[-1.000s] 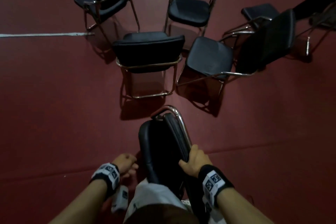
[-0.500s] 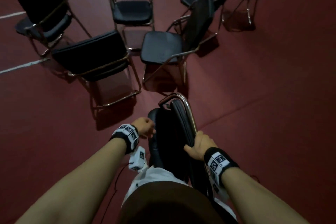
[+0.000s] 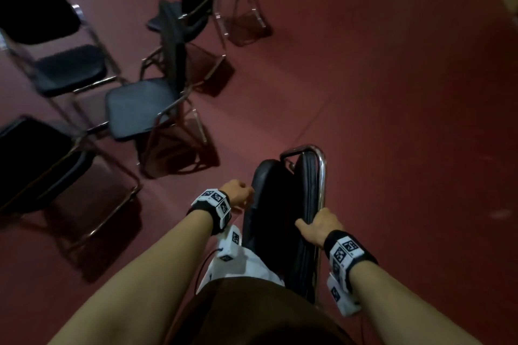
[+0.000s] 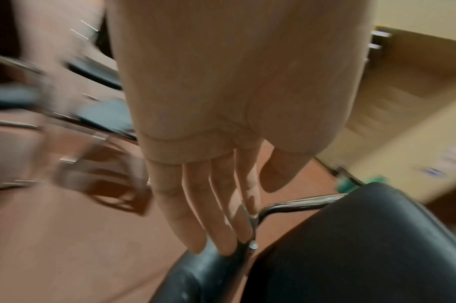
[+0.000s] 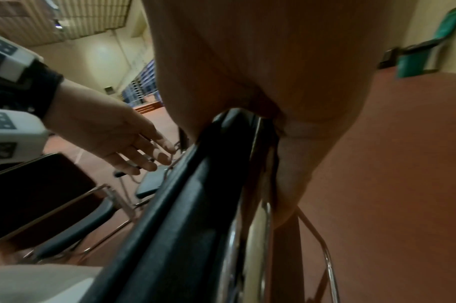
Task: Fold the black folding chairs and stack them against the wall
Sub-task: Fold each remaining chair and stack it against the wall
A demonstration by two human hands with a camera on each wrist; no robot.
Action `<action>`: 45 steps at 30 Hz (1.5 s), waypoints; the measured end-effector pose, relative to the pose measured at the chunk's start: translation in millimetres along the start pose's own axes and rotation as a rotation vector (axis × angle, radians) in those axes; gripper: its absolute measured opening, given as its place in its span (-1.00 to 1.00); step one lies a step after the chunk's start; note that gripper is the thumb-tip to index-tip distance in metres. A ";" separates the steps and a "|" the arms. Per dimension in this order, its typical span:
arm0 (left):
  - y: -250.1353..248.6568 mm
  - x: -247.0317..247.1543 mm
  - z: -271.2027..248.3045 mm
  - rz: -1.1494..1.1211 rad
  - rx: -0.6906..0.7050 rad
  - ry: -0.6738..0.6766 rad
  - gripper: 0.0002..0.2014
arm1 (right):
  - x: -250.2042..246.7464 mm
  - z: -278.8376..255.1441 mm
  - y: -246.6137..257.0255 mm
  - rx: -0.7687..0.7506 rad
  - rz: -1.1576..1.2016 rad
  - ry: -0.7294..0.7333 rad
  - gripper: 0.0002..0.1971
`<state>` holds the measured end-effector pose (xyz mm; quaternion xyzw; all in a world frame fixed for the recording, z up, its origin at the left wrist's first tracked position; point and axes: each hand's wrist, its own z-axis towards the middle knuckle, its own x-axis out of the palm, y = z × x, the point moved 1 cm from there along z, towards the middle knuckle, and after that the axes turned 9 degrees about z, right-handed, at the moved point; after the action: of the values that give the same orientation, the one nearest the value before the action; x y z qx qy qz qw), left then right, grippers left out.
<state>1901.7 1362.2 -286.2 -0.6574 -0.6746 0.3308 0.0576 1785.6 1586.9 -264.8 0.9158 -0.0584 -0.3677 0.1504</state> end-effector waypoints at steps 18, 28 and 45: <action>-322.2 173.3 120.5 0.500 0.329 0.606 -0.83 | -146.7 53.2 -94.1 0.498 0.312 -0.185 -0.28; -425.3 279.5 122.7 0.581 0.171 0.796 -0.45 | -157.2 104.9 -178.2 0.610 0.548 -0.272 -0.13; -603.1 509.5 92.8 1.052 0.379 0.342 -0.06 | -323.9 135.1 -332.3 0.440 0.443 -0.214 -0.22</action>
<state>1276.4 1849.3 -225.2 -0.9263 -0.1676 0.3190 0.1099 1456.9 1941.0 -250.6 0.8475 -0.3499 -0.3986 0.0182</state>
